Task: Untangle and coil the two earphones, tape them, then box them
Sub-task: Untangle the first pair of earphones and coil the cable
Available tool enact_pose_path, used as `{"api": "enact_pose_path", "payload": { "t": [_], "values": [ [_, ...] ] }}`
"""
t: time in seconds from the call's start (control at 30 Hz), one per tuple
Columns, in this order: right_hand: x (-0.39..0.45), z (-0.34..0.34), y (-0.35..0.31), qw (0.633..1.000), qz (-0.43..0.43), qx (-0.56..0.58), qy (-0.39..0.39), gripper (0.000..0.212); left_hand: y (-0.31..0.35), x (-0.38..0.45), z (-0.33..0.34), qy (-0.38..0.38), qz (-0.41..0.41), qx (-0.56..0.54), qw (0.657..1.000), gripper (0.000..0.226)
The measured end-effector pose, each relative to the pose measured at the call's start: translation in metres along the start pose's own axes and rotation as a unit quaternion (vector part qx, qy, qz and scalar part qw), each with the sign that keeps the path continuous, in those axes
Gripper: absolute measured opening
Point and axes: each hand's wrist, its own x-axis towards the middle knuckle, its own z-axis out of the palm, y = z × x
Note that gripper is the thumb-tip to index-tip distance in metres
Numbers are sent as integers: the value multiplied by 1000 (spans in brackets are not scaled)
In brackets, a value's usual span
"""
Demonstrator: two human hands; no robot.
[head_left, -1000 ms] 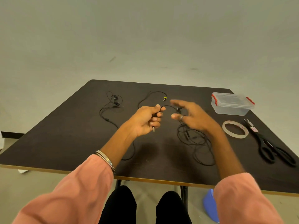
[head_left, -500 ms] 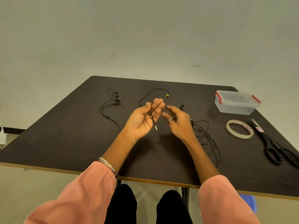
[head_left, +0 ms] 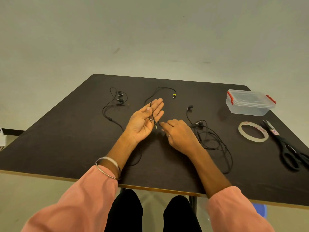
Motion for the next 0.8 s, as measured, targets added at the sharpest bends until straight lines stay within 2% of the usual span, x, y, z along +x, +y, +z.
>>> {"api": "enact_pose_path", "payload": {
  "t": [0.1, 0.3, 0.5, 0.6, 0.7, 0.8],
  "values": [
    [0, -1, 0, 1000, -11, 13, 7, 24, 1, -2, -2, 12, 2, 4, 1000, 33],
    [-2, -4, -4, 996, -8, 86, -3, 30, 1, -2, -1, 11, 20, 4, 1000, 34],
    [-4, -11, -5, 988, 17, 152, 20, 19, -2, 1, -5, 30, 72, 110, 991, 39],
    [-4, -16, -2, 978, 51, 178, 100, 17, -5, -4, -3, -12, 49, 223, 974, 41],
    [-5, -22, 7, 951, 117, 237, 160, 12, -13, -12, 4, -92, -21, 327, 940, 41],
    [-7, -27, 14, 918, 167, 295, 206, 2, -14, -16, 8, -139, -78, 311, 937, 34]
  ]
}}
